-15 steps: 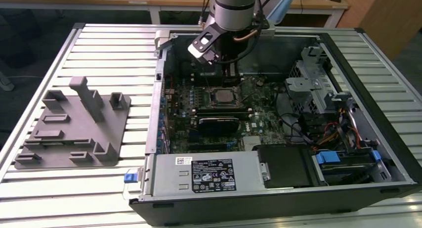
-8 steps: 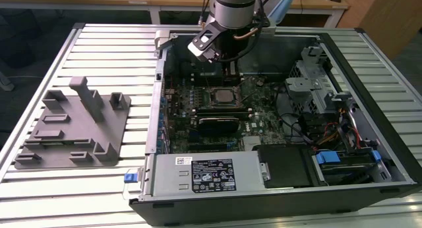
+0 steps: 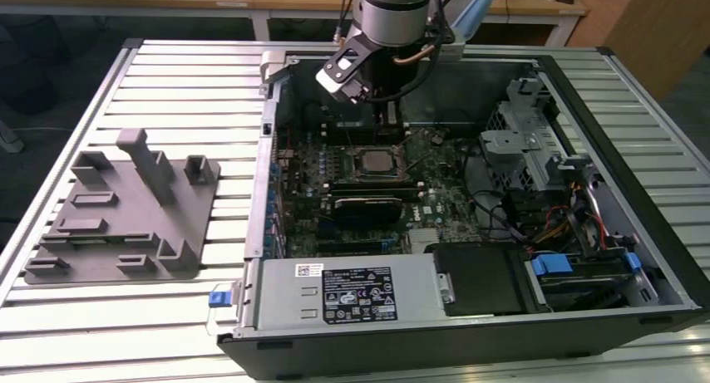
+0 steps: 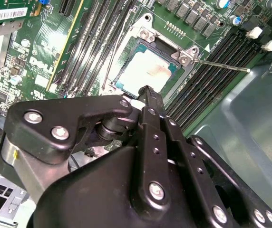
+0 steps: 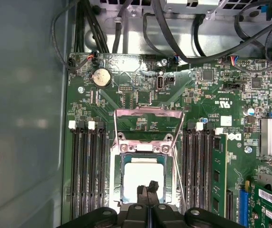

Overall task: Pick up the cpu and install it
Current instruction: 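Close the cpu cover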

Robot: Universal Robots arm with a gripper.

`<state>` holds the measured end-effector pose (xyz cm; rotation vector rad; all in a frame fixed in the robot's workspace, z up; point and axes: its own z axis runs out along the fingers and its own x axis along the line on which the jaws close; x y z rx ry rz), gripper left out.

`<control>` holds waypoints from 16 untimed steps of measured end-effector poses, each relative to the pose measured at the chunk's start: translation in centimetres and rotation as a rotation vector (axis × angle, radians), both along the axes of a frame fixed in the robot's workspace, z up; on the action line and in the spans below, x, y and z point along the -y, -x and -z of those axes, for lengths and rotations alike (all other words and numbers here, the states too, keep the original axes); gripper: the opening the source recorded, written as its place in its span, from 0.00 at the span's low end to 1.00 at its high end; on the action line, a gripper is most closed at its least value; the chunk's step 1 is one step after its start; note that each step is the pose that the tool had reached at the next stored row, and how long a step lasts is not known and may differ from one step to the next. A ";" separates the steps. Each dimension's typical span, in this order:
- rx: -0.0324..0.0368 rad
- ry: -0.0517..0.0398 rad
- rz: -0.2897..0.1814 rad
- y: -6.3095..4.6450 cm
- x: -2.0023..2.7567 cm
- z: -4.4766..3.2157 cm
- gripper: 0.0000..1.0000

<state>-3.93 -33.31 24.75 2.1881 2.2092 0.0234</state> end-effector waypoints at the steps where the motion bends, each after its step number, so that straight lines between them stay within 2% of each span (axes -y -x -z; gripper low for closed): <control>1: 0.0000 0.0000 0.000 0.0 0.00 0.00 0.11; 4: -0.0001 0.0002 0.000 0.0 0.00 -0.30 0.11; 16: 0.0000 0.0000 0.000 0.0 0.00 -2.44 0.11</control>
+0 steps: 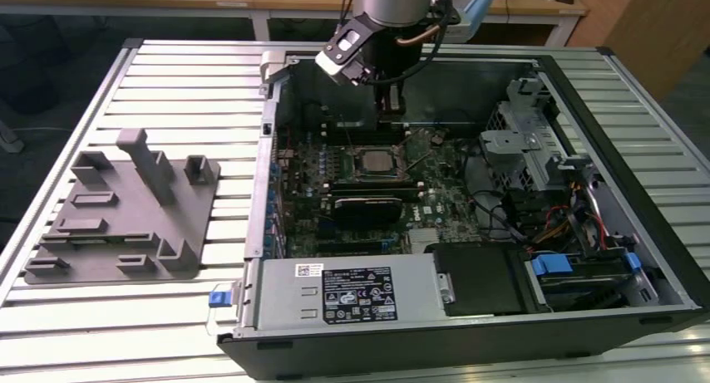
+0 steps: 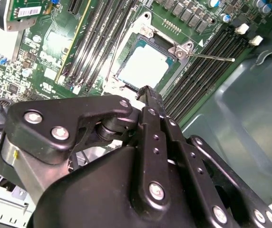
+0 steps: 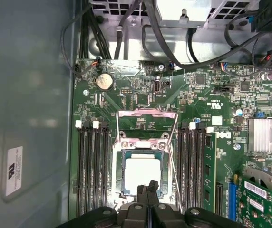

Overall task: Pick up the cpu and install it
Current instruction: 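Close the cpu cover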

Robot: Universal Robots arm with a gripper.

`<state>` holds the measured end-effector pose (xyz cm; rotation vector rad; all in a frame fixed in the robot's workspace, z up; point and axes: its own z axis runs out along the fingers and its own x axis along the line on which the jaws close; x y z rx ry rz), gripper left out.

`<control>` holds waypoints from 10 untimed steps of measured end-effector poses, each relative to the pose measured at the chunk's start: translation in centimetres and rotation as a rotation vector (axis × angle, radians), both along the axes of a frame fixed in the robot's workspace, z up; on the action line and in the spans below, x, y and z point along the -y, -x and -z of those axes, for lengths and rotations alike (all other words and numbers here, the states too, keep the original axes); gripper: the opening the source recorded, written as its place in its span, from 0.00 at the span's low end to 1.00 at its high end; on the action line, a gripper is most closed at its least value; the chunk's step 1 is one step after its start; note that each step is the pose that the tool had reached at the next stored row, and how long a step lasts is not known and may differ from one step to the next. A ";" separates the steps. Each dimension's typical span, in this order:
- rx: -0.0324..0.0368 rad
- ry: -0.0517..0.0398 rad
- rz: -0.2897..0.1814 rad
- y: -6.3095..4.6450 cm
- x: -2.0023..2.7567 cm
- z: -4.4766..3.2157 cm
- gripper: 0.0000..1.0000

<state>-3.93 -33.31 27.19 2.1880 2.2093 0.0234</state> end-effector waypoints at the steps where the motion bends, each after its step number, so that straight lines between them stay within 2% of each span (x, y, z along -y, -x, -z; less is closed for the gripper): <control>1: 0.0000 0.0000 0.000 0.0 0.00 -0.11 0.11; 5: 0.0001 -0.0002 0.000 -0.1 0.00 -0.20 0.11; 10: -0.0001 0.0000 0.000 -1.1 0.00 -0.21 0.11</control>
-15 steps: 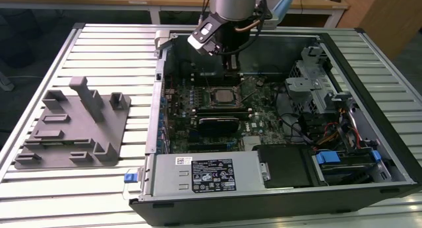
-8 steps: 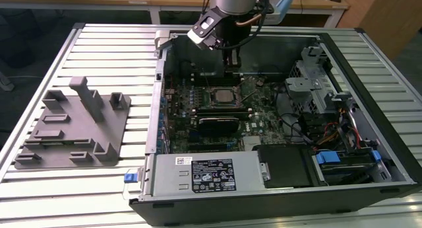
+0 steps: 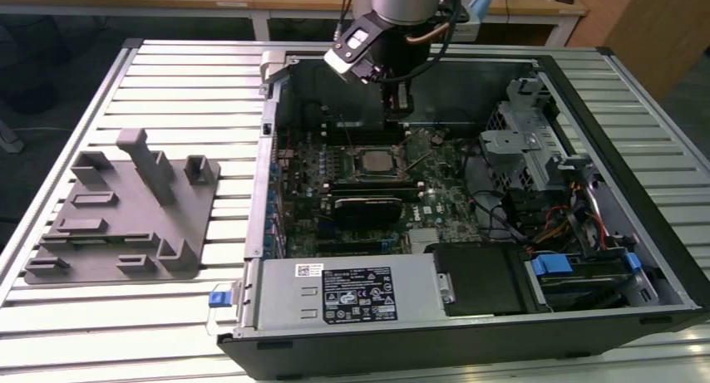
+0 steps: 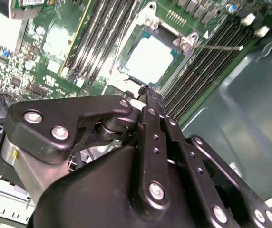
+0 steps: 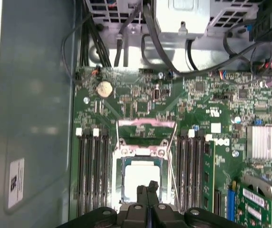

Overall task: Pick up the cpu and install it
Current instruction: 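Close the cpu cover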

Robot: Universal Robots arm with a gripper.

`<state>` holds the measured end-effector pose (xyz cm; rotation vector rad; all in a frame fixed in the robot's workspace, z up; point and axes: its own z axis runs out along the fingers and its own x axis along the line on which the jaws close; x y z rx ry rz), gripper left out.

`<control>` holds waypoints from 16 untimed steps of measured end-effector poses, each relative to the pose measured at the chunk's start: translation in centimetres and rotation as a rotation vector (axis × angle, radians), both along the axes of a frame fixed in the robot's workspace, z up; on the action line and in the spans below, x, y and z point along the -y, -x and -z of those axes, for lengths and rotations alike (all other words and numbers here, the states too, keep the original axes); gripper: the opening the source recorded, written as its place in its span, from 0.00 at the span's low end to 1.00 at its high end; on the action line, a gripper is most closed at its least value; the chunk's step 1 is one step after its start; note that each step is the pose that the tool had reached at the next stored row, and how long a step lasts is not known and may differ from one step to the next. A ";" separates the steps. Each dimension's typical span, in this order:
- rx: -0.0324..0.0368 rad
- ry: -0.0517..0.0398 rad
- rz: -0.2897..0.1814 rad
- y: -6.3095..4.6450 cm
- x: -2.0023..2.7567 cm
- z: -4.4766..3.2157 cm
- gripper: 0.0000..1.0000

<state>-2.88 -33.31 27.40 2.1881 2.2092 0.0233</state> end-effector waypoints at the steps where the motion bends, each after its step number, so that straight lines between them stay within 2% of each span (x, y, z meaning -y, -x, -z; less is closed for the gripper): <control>1: 0.0000 0.0000 0.000 -0.3 0.00 0.00 0.11; 16: -0.0004 -0.0002 0.000 -4.7 0.00 0.08 0.11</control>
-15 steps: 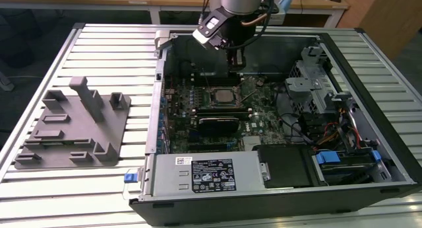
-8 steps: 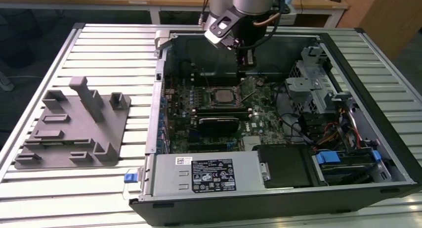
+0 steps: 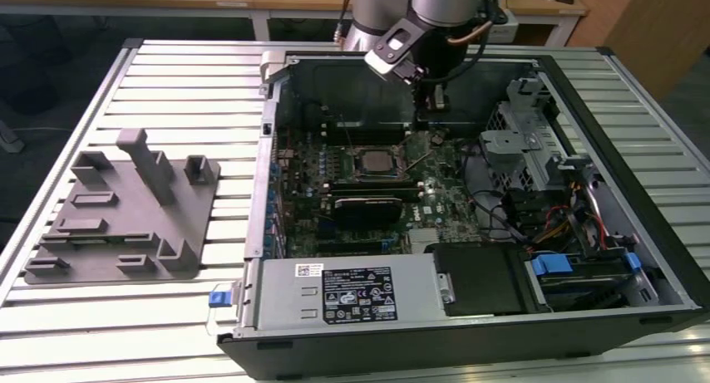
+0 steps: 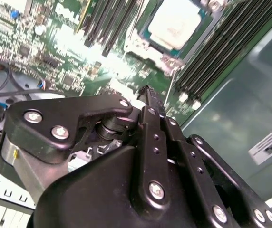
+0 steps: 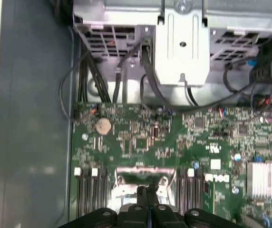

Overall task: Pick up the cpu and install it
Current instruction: 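Close the cpu cover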

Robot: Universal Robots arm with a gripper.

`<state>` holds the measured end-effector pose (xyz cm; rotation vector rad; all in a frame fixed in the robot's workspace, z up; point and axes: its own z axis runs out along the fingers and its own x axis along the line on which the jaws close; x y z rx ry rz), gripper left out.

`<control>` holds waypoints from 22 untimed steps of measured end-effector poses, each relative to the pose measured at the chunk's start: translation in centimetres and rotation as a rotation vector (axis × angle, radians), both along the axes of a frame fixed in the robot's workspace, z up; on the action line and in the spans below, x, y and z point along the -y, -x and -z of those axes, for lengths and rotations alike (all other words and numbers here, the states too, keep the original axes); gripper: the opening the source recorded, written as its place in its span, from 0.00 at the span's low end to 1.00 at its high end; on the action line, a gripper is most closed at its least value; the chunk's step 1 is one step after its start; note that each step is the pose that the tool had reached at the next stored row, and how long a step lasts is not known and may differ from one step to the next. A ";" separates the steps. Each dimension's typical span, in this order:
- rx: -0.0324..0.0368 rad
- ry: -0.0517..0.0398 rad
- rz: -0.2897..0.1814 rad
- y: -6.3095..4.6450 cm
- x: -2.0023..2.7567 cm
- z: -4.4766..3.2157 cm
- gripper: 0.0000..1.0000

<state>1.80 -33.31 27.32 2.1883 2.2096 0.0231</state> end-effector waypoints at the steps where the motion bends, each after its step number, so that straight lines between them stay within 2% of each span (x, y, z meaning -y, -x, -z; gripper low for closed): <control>1: -0.0001 0.0001 0.000 -0.3 0.00 0.03 0.11; 14: -0.0080 0.0002 0.000 -3.6 0.00 0.98 0.11; 22: -0.0197 0.0000 0.000 -4.3 0.00 2.42 0.11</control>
